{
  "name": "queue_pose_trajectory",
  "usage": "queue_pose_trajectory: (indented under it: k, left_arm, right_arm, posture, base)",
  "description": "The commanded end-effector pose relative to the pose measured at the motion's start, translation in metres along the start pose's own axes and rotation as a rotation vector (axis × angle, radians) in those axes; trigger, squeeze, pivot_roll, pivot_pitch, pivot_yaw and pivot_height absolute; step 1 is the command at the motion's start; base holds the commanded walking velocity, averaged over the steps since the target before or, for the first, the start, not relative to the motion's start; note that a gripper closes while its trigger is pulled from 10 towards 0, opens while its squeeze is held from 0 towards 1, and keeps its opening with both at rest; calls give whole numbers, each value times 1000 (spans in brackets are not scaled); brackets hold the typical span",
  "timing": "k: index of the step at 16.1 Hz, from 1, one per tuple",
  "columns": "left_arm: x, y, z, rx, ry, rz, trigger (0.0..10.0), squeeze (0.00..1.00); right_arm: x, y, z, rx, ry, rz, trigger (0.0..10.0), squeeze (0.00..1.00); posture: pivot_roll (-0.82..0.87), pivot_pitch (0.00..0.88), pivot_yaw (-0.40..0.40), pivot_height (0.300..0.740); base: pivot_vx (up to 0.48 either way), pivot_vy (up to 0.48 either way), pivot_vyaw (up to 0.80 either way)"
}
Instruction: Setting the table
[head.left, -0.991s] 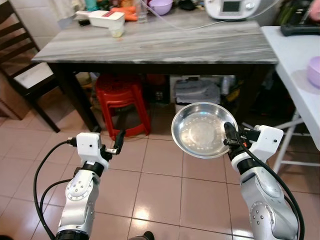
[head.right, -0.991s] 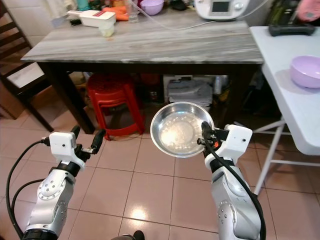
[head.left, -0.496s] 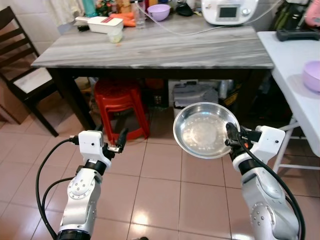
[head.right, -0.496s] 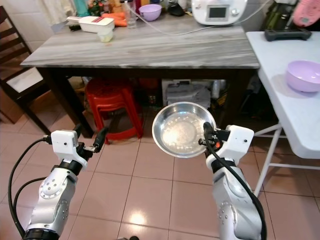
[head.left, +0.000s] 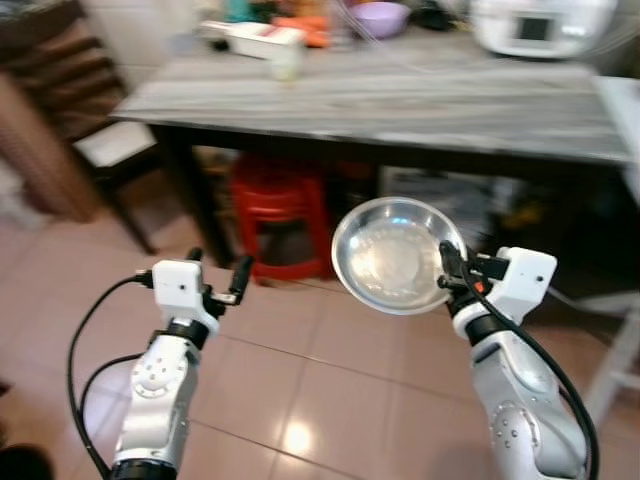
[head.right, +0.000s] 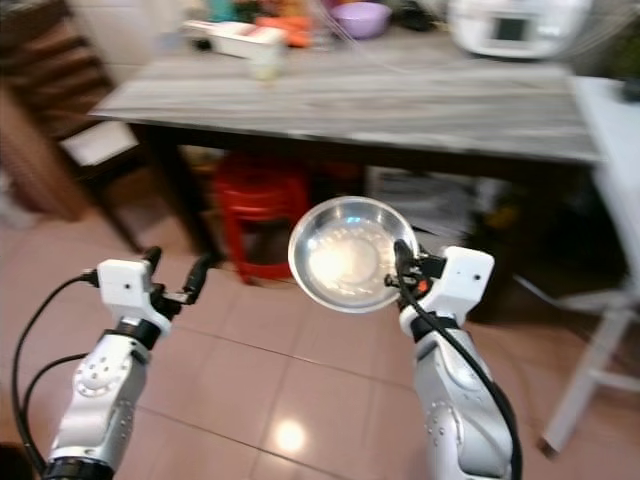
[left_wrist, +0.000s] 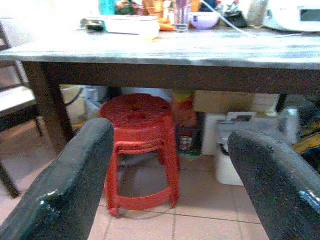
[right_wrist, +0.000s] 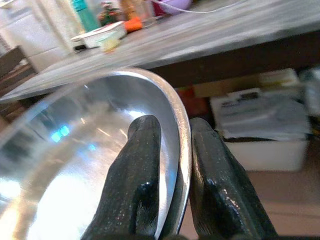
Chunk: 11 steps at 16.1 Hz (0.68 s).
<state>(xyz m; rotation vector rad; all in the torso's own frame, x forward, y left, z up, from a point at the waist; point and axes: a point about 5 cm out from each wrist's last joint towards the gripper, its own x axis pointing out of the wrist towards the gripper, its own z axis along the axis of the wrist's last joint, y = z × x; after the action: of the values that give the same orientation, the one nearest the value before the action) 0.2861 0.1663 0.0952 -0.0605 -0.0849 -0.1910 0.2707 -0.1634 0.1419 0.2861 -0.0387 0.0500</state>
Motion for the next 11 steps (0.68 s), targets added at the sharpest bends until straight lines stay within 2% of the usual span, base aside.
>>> queue_pose_trajectory:
  k: [1,2,6,11]
  left_arm:
    - [-1,-3,-2,4,10,-16,10000,0]
    - [-1,-5,-3,0,11,-18,10000,0]
    - [-1,-8,-3,-6,12,-26,10000,0]
    - [1,-12,-4,-13,12,-33,10000,0]
  right_arm:
    - [-2,-1,4,-10,-20,0,10000,0]
    - [-2,-1,4,-10,-19,-2,10000,0]
    - [-2,-4,4,-1,-15,-27,10000,0]
    - [-1,-5,4,1,-12,-35,10000,0]
  posture:
    - [-126,88,81,740]
    - [-129,88,81,740]
    - [-132,89,80,740]
    - [-138,87,80,740]
  base:
    - [277,0,475]
    - [281,0,463]
    - [280,0,0]
    - [277,0,-774]
